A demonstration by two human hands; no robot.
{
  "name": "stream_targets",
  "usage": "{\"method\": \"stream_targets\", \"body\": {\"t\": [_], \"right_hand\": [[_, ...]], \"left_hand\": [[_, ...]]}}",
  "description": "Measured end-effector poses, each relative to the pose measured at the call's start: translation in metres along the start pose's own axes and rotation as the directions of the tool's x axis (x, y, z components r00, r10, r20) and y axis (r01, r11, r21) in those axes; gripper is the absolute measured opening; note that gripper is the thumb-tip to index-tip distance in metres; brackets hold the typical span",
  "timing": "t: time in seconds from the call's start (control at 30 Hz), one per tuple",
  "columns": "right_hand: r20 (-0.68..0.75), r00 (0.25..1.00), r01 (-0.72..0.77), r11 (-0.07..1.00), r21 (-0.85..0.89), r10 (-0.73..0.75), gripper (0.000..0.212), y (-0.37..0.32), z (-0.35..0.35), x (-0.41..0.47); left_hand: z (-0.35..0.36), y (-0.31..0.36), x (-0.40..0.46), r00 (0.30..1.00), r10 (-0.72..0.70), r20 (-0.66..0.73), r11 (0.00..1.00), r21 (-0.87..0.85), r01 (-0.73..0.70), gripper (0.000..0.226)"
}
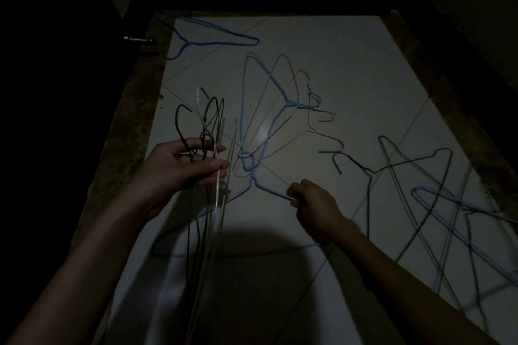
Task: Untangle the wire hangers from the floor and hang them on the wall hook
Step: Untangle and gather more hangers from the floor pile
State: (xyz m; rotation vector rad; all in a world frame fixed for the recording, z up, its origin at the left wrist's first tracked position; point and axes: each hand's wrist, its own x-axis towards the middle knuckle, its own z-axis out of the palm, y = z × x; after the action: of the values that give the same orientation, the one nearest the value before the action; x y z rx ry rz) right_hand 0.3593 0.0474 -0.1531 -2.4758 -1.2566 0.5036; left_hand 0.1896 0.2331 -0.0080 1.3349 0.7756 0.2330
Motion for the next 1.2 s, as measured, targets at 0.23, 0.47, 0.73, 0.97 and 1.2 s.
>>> {"method": "stream_targets", "body": {"t": [0.23, 0.47, 0.73, 0.97, 1.2], "right_hand": [[0.071, 0.996, -0.068, 0.984, 0.167, 0.057, 0.009, -0.001, -0.003, -0.014], [0.148, 0.989, -0.033, 0.972, 0.235, -0.003, 0.006, -0.006, -0.028, -0.021], [0.148, 0.989, -0.037, 0.922, 0.386, -0.022, 0.01, -0.028, -0.06, -0.029], [0.033, 0.993, -0.109, 0.784, 0.612, 0.112, 0.008, -0.041, -0.096, -0.031], [0.005, 0.981, -0.117, 0.566, 0.816, 0.196, 0.012, -0.067, -0.115, -0.029]], "left_hand": [[-0.005, 0.004, -0.001, 0.999, 0.032, -0.029, 0.997, 0.065, -0.03, 0.022], [-0.01, 0.009, -0.004, 0.998, 0.047, -0.034, 0.996, 0.072, -0.045, 0.019], [-0.009, 0.016, -0.012, 0.996, 0.073, -0.057, 0.997, 0.044, -0.07, 0.017], [-0.007, 0.016, -0.015, 0.995, 0.078, -0.056, 0.997, 0.018, -0.077, 0.018], [0.001, 0.016, -0.011, 0.99, 0.108, -0.094, 0.993, -0.041, -0.112, 0.017]]}}
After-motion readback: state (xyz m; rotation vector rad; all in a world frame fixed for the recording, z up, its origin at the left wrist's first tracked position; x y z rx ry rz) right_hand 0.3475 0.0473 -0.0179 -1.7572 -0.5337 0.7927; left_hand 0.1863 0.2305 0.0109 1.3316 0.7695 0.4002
